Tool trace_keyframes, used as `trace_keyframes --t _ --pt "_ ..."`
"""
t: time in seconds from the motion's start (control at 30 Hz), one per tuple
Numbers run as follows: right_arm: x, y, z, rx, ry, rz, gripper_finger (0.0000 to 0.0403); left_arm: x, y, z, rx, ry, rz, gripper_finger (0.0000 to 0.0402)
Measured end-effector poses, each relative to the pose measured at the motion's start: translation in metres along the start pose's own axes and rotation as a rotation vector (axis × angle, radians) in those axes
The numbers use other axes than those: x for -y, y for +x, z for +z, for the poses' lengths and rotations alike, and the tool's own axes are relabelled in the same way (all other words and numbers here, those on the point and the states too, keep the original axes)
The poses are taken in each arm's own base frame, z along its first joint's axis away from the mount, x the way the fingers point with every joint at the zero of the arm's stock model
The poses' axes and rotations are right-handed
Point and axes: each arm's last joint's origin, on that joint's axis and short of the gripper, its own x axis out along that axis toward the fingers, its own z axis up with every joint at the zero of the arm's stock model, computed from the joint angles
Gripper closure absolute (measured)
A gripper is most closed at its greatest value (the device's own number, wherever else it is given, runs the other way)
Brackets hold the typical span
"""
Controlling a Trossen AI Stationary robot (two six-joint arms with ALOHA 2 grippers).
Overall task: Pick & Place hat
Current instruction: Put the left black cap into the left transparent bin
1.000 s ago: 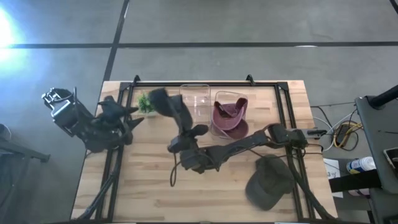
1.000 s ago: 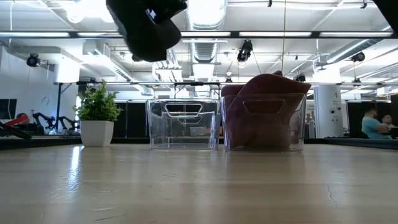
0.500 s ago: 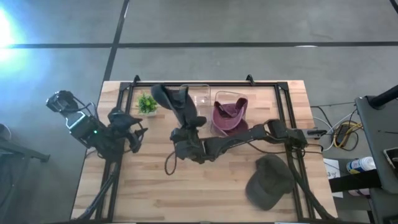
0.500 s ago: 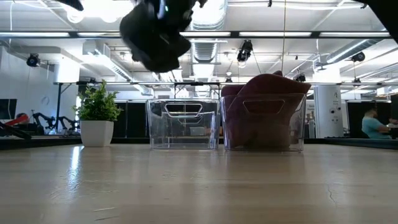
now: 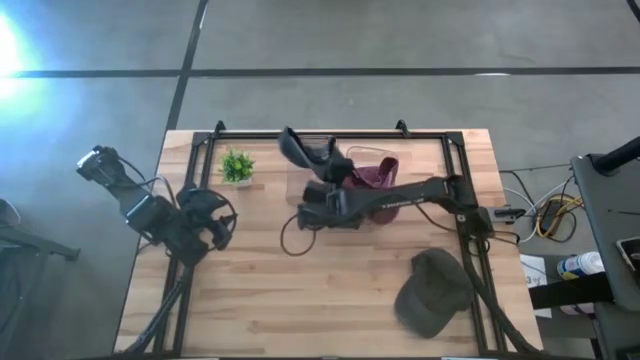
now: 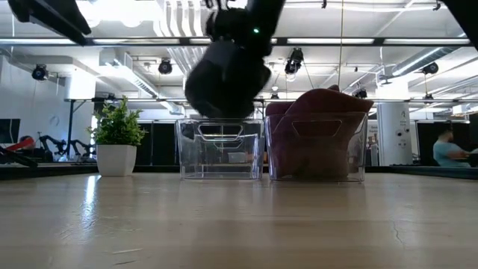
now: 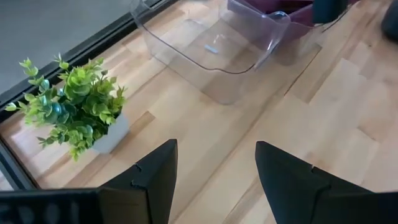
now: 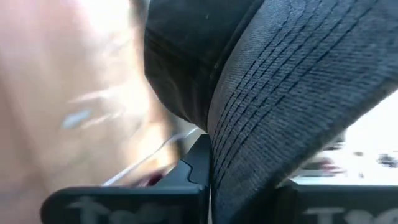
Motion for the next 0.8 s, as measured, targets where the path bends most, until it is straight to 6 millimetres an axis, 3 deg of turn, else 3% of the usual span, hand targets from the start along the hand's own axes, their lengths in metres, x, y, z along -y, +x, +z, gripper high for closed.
trace_keyframes --t 0.33,0.8 --pt "0.001 0.009 -0.016 -0.122 -0.241 0.290 0.0390 0.002 0.009 -0.007 0.043 -0.006 0.013 0.0191" --pt "-0.002 0.011 -0.020 -0.161 -0.259 0.444 0.0390 0.007 0.011 -0.005 0.083 -0.067 -0.001 0.0191"
